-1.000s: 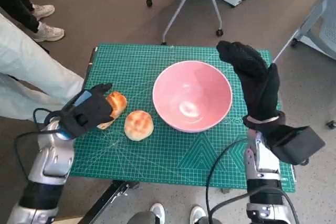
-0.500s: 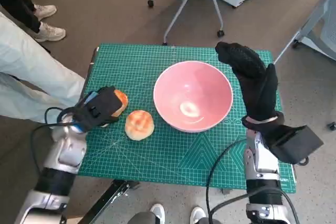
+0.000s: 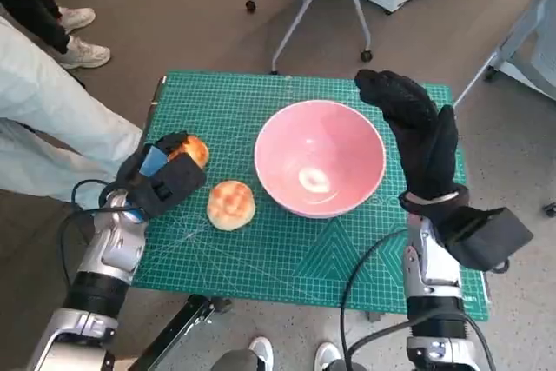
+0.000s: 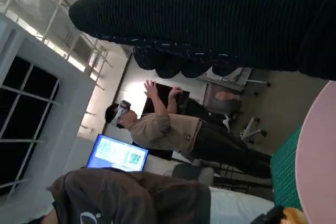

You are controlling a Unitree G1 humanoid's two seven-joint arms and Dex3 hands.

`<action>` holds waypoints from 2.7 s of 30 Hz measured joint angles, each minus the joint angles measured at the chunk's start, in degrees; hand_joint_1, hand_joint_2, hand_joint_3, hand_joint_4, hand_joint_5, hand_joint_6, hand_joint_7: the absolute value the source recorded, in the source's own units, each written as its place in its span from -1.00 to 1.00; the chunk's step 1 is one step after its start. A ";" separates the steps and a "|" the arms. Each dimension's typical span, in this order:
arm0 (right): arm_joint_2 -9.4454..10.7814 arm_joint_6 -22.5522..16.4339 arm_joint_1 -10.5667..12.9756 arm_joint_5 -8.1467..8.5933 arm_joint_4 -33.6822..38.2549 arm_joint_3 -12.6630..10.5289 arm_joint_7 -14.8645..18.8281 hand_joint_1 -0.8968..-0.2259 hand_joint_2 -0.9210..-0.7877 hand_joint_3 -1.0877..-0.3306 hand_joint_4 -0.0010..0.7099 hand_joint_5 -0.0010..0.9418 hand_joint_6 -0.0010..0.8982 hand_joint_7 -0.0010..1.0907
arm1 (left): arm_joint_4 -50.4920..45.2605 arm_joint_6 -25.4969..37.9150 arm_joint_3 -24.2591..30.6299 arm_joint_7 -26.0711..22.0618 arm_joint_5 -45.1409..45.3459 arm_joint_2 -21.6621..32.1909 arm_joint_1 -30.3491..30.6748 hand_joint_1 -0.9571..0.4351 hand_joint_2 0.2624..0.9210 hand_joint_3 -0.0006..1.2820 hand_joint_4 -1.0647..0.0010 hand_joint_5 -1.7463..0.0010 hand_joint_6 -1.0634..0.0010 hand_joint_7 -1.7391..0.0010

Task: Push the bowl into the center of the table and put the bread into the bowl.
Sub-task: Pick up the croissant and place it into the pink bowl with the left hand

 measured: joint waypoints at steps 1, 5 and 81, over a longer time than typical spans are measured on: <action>0.00 -0.01 0.00 0.00 0.00 0.01 0.00 -0.33 -1.00 -0.09 -0.47 -1.00 -0.83 -0.10 | 0.01 -0.45 0.00 0.37 0.01 0.08 0.04 0.40 0.95 -0.95 -0.50 -0.17 -0.23 -0.30; 0.06 -0.04 0.00 -0.01 -0.01 0.07 0.00 -0.34 -1.00 -0.08 -0.47 -1.00 -0.83 -0.10 | -0.68 -1.74 0.11 1.24 0.01 0.61 0.53 0.38 0.95 -0.95 -0.50 -0.21 -0.26 -0.28; -0.05 -1.26 1.49 0.04 -0.64 -1.20 -0.10 -0.30 -1.00 -0.12 -0.49 -1.00 -0.81 -0.08 | -16.04 -17.07 -11.26 -1.45 7.96 -15.22 -9.94 0.38 1.00 -0.83 -0.20 -0.40 -0.08 -0.39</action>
